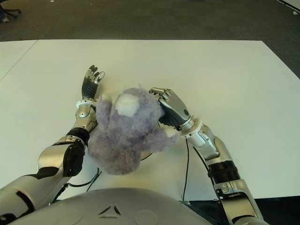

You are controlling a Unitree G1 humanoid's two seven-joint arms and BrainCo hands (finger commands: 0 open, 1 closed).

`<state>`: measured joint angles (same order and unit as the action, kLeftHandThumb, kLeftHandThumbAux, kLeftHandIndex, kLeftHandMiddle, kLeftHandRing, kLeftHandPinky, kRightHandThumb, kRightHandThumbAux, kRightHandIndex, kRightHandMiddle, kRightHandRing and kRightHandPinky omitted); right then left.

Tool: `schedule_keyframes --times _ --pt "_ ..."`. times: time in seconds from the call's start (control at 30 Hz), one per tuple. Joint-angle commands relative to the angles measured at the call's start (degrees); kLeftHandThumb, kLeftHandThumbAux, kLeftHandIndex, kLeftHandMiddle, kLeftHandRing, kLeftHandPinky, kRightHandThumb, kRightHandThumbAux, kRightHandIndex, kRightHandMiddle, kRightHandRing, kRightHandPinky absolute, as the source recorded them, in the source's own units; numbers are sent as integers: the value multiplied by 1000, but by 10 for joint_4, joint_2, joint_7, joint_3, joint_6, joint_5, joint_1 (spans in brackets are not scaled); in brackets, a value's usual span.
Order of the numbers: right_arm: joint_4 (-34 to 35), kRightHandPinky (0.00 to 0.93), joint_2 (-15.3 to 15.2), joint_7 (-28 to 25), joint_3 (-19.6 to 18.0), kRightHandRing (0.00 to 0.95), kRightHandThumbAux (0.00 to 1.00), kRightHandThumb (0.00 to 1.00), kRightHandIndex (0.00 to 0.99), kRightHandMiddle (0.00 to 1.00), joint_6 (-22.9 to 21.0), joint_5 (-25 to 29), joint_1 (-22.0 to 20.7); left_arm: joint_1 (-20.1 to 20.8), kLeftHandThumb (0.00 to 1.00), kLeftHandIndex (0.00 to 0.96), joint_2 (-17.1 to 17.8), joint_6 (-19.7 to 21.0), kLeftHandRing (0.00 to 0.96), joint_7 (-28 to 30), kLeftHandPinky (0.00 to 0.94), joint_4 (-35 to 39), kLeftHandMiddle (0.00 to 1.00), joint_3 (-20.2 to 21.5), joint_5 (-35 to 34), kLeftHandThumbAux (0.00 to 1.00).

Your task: Put the doll into the plate.

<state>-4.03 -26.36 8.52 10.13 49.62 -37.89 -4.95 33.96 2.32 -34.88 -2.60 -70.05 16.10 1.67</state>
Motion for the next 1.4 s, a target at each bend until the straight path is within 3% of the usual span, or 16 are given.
schedule_keyframes --times 0.03,0.63,1.4 --pt "-9 873 -13 -16 19 868 725 696 437 856 -12 -36 16 -109 0 40 -40 77 81 -14 73 -76 88 -8 6 524" --pt "-30 857 -26 -46 35 868 728 694 436 856 -28 -12 22 -106 0 46 -38 87 96 -18 83 -76 104 -13 4 529" --pt "-20 862 -20 -89 40 873 726 696 437 861 -61 41 22 -107 0 53 -37 81 103 -18 78 -76 109 -10 2 550"
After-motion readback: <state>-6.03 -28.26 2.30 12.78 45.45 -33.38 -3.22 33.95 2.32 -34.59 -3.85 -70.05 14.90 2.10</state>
